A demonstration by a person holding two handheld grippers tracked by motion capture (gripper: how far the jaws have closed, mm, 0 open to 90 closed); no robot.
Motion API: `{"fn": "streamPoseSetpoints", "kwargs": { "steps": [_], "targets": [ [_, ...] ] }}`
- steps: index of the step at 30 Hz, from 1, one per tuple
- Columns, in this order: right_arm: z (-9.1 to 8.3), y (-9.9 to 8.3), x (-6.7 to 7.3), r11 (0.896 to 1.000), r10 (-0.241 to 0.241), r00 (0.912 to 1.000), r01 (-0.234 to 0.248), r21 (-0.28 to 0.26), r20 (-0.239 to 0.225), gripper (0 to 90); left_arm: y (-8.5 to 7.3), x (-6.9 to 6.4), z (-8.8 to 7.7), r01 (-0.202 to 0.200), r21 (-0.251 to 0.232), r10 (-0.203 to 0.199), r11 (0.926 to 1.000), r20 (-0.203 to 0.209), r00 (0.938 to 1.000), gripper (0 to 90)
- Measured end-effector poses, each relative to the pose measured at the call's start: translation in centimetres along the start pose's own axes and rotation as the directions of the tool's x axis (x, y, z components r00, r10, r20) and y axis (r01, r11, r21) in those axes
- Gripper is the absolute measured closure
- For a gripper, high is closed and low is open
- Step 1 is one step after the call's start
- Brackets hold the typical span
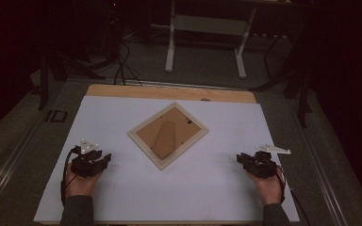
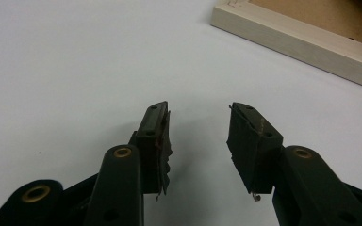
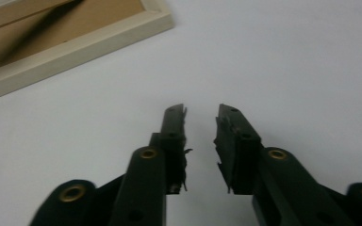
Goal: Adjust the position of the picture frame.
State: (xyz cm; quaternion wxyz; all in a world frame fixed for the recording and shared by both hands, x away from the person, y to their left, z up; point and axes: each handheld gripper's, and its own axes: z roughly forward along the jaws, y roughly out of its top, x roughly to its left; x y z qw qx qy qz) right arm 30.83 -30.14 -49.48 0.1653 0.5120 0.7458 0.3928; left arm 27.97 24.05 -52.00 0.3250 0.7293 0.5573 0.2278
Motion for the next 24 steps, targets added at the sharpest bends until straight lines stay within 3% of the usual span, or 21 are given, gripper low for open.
{"fn": "streamPoseSetpoints", "kwargs": {
  "steps": [9,24],
  "targets": [
    [0.0,1.8,1.9,0.998,-0.066,0.9976,0.066,-0.012,-0.021,86.6,0.1,-0.3,0.2,-0.044,0.022,0.044,0.9988,0.003,0.999,61.6],
    [1.5,3.7,5.0,0.989,-0.149,0.9858,0.149,-0.003,-0.077,89.9,0.0,0.1,0.2,-0.031,0.022,0.031,0.9993,0.011,0.9995,60.9]
  ]
}}
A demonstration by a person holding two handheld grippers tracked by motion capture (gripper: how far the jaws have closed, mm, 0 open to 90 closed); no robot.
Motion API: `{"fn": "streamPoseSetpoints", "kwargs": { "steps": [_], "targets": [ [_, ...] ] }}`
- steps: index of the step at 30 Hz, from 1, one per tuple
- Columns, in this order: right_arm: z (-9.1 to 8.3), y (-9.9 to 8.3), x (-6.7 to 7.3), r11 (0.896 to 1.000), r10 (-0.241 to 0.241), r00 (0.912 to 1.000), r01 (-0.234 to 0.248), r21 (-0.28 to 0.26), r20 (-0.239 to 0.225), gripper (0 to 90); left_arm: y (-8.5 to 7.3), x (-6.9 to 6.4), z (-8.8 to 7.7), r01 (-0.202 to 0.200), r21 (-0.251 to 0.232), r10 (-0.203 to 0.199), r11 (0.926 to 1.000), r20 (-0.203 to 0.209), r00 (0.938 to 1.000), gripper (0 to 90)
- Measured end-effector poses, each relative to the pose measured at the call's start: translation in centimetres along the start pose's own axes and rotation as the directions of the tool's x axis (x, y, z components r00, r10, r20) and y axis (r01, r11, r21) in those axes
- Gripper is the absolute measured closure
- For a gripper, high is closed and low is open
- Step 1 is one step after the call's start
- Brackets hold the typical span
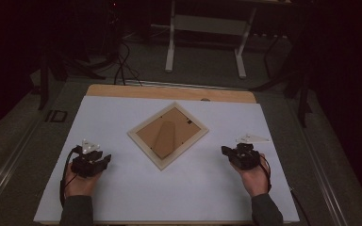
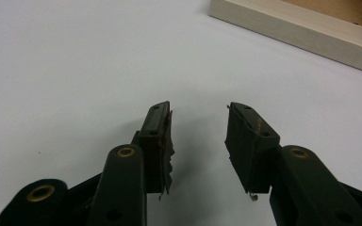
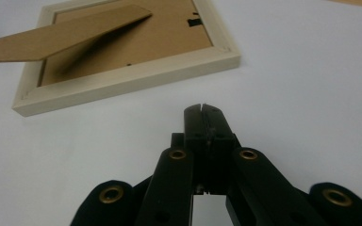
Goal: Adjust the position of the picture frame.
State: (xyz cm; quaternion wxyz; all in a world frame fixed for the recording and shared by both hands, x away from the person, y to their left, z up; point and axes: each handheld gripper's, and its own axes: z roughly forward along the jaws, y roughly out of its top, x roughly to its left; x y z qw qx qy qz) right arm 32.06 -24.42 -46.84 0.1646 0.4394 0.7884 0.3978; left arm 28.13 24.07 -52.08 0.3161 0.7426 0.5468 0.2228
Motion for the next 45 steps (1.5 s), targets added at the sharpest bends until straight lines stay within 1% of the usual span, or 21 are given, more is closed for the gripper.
{"fn": "streamPoseSetpoints", "kwargs": {
  "steps": [1,3,6,7,8,10,13,21,26,32,39,43,45],
  "targets": [
    [0.0,0.0,0.0,1.0,0.0,1.0,0.0,0.0,0.0,89.9,0.0,0.0,0.0,0.0,0.0,0.0,1.0,0.0,1.0,60.8],
    [0.3,0.4,0.5,1.0,-0.018,0.9998,0.018,0.004,-0.011,89.9,0.0,0.1,0.0,0.003,0.003,-0.003,1.0,0.003,1.0,60.6],
    [0.4,0.5,0.7,1.0,-0.024,0.9996,0.024,0.006,-0.016,89.9,0.0,0.1,0.0,0.002,0.004,-0.002,1.0,0.004,1.0,60.7],
    [0.6,0.6,0.9,1.0,-0.03,0.9994,0.03,0.004,-0.02,90.0,-0.1,0.1,0.1,-0.002,0.011,0.002,0.9999,0.002,1.0,60.7],
    [0.9,0.8,1.4,0.999,-0.041,0.9988,0.041,0.009,-0.028,89.9,-0.1,0.1,0.2,-0.005,0.013,0.005,0.9999,0.002,1.0,60.8],
    [1.3,1.0,1.7,0.999,-0.049,0.9981,0.05,0.011,-0.036,89.9,-0.1,0.0,0.2,-0.007,0.013,0.007,0.9999,0.0,1.0,60.7],
    [1.8,1.2,2.3,0.998,-0.06,0.997,0.061,0.017,-0.049,90.0,0.0,0.0,0.2,-0.003,0.015,0.003,0.9999,0.001,1.0,60.0],
    [3.2,2.1,4.1,0.995,-0.093,0.9923,0.095,0.022,-0.082,90.0,0.0,0.2,0.2,0.027,0.013,-0.027,0.9996,0.009,0.9996,58.5],
    [4.0,2.6,5.1,0.993,-0.111,0.9887,0.113,0.024,-0.101,90.0,0.0,0.2,0.2,0.033,0.01,-0.033,0.9994,0.019,0.9993,58.6],
    [4.8,3.2,6.0,0.991,-0.125,0.9851,0.128,0.023,-0.119,90.0,0.0,0.2,0.2,0.029,0.013,-0.029,0.9995,0.018,0.9994,58.5],
    [5.9,3.9,6.8,0.989,-0.139,0.9818,0.144,0.026,-0.129,90.0,0.1,0.2,0.3,0.031,0.013,-0.032,0.9994,0.022,0.9993,58.5],
    [6.7,4.3,6.7,0.989,-0.144,0.982,0.148,0.026,-0.122,90.0,0.1,0.2,0.3,0.03,0.012,-0.031,0.9995,0.025,0.9992,58.6],
    [7.2,4.4,6.5,0.989,-0.141,0.9833,0.145,0.029,-0.115,90.0,0.1,0.2,0.1,0.027,0.002,-0.027,0.9996,0.025,0.9993,59.0]
  ]
}}
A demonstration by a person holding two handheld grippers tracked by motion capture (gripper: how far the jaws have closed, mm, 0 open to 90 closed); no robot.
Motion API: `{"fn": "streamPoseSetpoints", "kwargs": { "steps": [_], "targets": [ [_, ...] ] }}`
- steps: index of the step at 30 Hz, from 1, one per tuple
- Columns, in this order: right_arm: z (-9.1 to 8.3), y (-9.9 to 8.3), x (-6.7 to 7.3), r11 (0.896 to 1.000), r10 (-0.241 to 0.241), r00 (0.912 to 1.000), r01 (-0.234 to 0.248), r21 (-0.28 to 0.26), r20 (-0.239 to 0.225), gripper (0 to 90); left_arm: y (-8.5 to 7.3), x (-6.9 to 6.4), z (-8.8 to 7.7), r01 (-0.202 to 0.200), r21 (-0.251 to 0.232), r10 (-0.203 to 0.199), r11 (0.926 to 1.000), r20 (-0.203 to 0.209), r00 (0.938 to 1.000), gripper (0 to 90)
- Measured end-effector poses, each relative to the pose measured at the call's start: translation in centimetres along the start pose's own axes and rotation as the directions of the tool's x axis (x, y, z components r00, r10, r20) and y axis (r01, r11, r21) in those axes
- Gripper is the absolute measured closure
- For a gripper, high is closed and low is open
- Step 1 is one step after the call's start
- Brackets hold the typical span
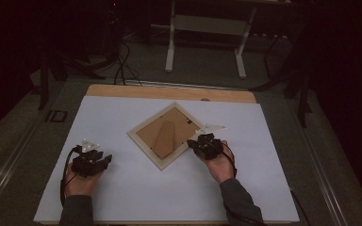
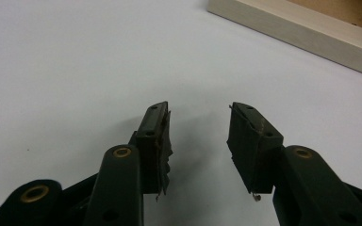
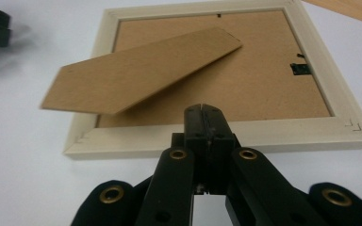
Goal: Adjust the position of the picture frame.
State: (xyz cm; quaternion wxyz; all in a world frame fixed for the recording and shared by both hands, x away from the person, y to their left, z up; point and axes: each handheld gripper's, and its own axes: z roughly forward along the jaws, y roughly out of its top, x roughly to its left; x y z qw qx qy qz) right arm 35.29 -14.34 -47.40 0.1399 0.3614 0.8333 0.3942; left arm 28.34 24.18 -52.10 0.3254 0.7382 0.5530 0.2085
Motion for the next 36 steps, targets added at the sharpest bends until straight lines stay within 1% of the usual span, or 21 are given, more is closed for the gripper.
{"fn": "streamPoseSetpoints", "kwargs": {
  "steps": [2,7,12,19,25,32,36],
  "targets": [
    [0.4,0.0,-0.3,1.0,0.001,1.0,-0.001,0.002,0.003,90.0,0.0,0.0,-0.1,0.005,-0.008,-0.005,1.0,0.002,1.0,59.1],
    [1.3,-0.1,-0.8,1.0,0.005,0.9998,-0.005,0.0,0.017,90.0,0.0,0.1,0.0,0.013,-0.001,-0.013,0.9999,0.006,0.9999,59.1],
    [1.9,-0.1,-1.4,1.0,-0.006,0.9995,0.005,0.006,0.031,90.0,0.0,0.1,0.0,0.009,0.0,-0.009,1.0,0.006,0.9999,58.7],
    [2.8,-0.3,-2.3,1.0,-0.007,0.9988,0.007,0.008,0.048,90.0,-0.1,0.2,0.0,0.014,-0.003,-0.014,0.9999,0.007,0.9999,58.4],
    [3.4,-0.8,-2.6,1.0,-0.007,0.9971,0.007,0.002,0.076,90.0,-0.1,0.2,0.0,0.015,-0.002,-0.015,0.9999,0.006,0.9999,57.8],
    [3.8,-0.8,-3.1,1.0,-0.006,0.9959,0.006,0.001,0.09,90.0,0.0,0.2,0.1,0.016,0.001,-0.016,0.9999,0.005,0.9999,57.1],
    [4.1,-0.8,-3.8,1.0,0.001,0.9936,-0.001,-0.001,0.113,90.0,0.0,0.1,0.1,0.011,0.001,-0.011,0.9999,0.006,0.9999,56.9]
  ]
}}
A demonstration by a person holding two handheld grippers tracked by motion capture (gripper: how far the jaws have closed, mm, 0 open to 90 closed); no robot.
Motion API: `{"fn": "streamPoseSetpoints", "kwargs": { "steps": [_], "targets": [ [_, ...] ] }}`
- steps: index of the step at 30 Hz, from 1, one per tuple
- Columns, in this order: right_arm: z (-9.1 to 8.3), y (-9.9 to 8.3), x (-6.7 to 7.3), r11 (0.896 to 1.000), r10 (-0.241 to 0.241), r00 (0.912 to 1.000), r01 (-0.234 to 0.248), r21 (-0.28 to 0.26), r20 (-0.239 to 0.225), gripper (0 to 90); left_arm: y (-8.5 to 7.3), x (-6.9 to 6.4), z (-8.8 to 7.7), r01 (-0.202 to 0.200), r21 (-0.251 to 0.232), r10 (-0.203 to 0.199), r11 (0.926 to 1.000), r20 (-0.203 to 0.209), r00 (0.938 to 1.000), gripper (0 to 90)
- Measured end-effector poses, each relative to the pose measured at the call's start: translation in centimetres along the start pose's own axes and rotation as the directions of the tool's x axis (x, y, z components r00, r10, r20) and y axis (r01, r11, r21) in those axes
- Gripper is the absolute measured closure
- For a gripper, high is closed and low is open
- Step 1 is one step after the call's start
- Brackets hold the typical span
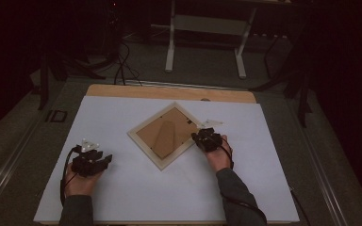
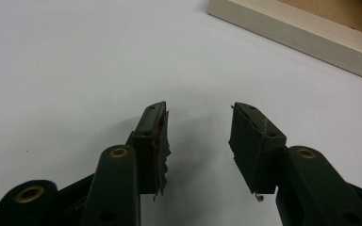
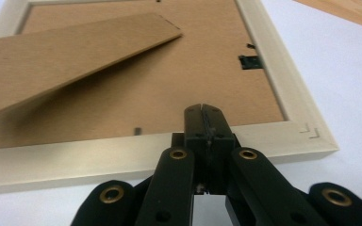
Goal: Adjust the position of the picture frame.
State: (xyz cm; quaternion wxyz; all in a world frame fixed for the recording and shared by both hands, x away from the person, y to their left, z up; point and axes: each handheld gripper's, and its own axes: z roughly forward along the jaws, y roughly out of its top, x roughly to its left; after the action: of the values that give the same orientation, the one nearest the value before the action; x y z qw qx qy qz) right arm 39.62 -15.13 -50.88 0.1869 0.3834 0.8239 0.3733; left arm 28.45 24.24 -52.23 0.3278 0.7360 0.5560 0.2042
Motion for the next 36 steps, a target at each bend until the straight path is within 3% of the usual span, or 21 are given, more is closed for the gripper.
{"fn": "streamPoseSetpoints", "kwargs": {
  "steps": [17,24,28,36],
  "targets": [
    [0.8,0.6,-3.0,0.998,0.066,0.9945,-0.066,-0.004,0.082,90.0,0.0,-0.1,0.1,0.016,-0.001,-0.016,0.9999,0.017,0.9997,56.7],
    [0.9,1.2,-4.5,0.995,0.103,0.9878,-0.102,-0.015,0.117,90.0,0.0,-0.1,0.1,0.026,-0.009,-0.026,0.9996,0.032,0.9991,56.7],
    [1.1,1.3,-5.6,0.989,0.149,0.9808,-0.147,-0.021,0.126,90.0,0.0,-0.1,0.2,0.029,-0.012,-0.029,0.9995,0.036,0.9989,56.7],
    [1.5,1.2,-6.4,0.987,0.16,0.9761,-0.159,-0.016,0.147,90.0,0.0,-0.2,0.2,0.032,-0.012,-0.032,0.9994,0.041,0.9986,56.7]
  ]
}}
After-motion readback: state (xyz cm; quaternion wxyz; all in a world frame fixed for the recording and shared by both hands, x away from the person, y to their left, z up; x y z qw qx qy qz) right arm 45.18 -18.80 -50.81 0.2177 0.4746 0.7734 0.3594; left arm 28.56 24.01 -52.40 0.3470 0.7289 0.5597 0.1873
